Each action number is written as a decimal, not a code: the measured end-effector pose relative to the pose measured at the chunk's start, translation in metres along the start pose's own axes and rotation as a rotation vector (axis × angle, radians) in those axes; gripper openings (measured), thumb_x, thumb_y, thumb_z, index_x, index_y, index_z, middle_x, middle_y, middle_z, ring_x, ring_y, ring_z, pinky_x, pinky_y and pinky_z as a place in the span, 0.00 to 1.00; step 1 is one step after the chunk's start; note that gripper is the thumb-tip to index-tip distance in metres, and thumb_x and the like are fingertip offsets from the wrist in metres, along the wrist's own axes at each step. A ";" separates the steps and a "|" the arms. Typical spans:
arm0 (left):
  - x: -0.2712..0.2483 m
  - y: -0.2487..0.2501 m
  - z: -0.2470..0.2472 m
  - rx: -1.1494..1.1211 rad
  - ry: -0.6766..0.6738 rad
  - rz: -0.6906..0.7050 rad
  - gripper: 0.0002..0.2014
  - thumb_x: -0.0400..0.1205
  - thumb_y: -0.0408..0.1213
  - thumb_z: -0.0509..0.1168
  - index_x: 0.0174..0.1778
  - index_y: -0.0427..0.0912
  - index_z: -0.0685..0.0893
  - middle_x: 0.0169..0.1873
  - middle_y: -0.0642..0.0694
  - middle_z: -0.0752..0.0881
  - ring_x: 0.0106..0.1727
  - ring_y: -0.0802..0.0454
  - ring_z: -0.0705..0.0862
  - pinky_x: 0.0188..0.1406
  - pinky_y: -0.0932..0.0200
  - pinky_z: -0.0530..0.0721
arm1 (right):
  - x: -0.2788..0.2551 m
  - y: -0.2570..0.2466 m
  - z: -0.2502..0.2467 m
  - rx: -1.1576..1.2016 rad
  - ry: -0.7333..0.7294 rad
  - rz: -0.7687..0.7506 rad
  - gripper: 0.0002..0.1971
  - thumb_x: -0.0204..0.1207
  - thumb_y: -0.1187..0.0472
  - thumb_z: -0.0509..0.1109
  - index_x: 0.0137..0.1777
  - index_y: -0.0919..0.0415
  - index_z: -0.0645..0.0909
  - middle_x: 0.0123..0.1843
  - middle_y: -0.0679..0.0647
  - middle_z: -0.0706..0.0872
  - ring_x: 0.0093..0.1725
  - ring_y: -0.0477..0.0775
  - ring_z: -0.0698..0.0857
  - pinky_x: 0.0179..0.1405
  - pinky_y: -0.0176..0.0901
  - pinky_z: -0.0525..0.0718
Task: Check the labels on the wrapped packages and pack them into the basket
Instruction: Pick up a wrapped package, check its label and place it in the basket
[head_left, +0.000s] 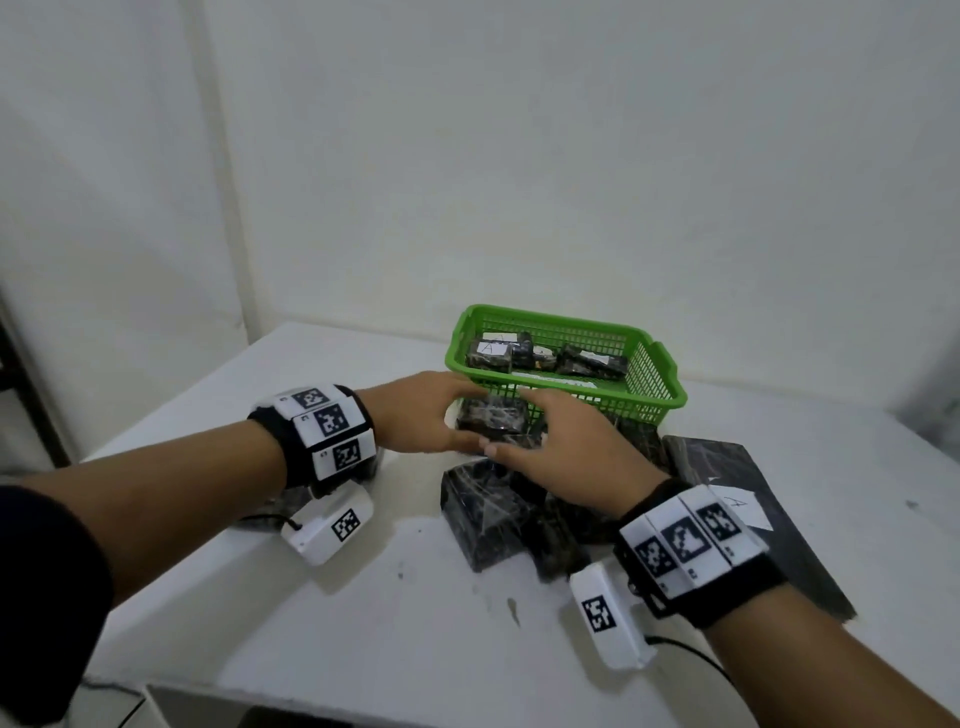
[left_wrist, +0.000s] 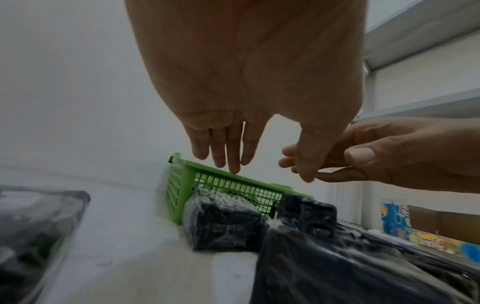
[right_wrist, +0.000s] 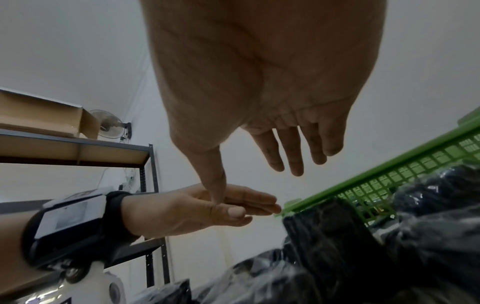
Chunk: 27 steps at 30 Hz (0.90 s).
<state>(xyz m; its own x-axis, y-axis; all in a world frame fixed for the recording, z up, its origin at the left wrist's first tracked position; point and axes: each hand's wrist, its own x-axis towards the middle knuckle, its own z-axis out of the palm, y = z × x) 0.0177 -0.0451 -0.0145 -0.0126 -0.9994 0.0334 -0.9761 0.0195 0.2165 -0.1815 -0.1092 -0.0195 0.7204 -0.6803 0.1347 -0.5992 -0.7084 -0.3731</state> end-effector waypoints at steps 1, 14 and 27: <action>-0.004 0.003 0.002 -0.009 -0.026 0.008 0.35 0.83 0.55 0.68 0.85 0.46 0.67 0.82 0.48 0.70 0.81 0.50 0.70 0.79 0.57 0.66 | -0.003 -0.001 0.005 -0.009 -0.016 -0.013 0.46 0.78 0.32 0.72 0.89 0.56 0.65 0.87 0.54 0.71 0.86 0.55 0.69 0.84 0.50 0.70; -0.018 0.006 0.030 -0.148 -0.212 0.033 0.44 0.70 0.38 0.81 0.82 0.51 0.70 0.73 0.54 0.80 0.69 0.55 0.82 0.70 0.55 0.82 | -0.034 -0.010 0.036 -0.175 -0.119 -0.005 0.40 0.67 0.28 0.77 0.72 0.55 0.81 0.73 0.51 0.64 0.77 0.57 0.60 0.79 0.51 0.72; -0.025 -0.017 0.029 -1.024 0.077 -0.065 0.21 0.76 0.22 0.76 0.63 0.33 0.79 0.48 0.48 0.91 0.48 0.56 0.90 0.46 0.63 0.86 | -0.022 0.006 0.020 0.354 0.178 0.029 0.30 0.72 0.43 0.83 0.72 0.48 0.81 0.65 0.43 0.80 0.67 0.43 0.78 0.65 0.38 0.76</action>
<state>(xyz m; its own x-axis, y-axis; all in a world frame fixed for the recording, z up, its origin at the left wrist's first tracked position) 0.0281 -0.0215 -0.0473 0.0827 -0.9955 0.0470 -0.3212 0.0181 0.9468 -0.1941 -0.0946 -0.0431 0.6146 -0.7432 0.2645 -0.4386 -0.6006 -0.6685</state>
